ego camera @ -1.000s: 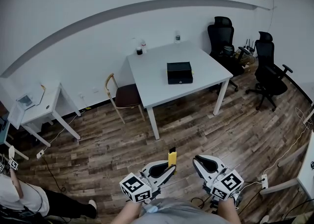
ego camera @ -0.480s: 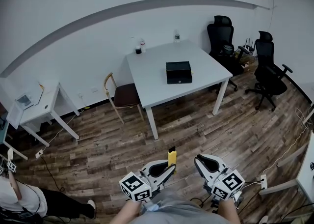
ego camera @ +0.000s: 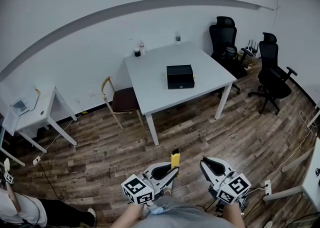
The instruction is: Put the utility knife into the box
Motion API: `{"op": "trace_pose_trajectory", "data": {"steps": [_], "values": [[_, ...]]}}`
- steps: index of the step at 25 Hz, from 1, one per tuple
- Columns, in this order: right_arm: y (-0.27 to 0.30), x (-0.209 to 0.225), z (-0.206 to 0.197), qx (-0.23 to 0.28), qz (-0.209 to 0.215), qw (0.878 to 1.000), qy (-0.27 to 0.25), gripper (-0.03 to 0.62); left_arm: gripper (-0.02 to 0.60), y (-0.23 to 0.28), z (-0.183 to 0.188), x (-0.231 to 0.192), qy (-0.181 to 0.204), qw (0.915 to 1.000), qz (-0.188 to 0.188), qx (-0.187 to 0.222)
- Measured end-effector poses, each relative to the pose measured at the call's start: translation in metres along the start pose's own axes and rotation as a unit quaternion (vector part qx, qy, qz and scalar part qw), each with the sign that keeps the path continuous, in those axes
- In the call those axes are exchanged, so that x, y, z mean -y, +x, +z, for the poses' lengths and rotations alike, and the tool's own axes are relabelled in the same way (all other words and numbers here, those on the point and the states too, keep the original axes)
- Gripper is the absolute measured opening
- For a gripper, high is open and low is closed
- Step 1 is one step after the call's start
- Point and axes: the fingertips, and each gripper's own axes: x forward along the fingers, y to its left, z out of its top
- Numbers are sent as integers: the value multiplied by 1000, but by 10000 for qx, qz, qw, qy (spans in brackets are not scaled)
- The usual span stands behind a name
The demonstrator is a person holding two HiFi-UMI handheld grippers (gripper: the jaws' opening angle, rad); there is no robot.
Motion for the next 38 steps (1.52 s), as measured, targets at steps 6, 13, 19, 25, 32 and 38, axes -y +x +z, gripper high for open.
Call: {"op": "trace_pose_trajectory", "data": {"steps": [6, 13, 19, 25, 32, 38], "values": [[32, 23, 4, 4, -18, 10000, 22, 46, 75, 11, 10, -38, -21, 10000, -9, 19], [73, 49, 2, -93, 9, 9999, 67, 46, 75, 22, 22, -86, -22, 10000, 43, 22], [107, 75, 9, -97, -107, 9998, 126, 46, 75, 33, 39, -126, -16, 10000, -11, -49], [130, 95, 14, -64, -209, 9996, 163, 46, 75, 50, 48, -151, 20, 9998, -142, -99], [177, 120, 19, -61, -257, 9995, 176, 46, 75, 57, 58, -201, -11, 9998, -190, -109], [210, 144, 29, 25, -392, 9992, 86, 46, 75, 64, 75, -247, 61, 9997, -214, -29]]}}
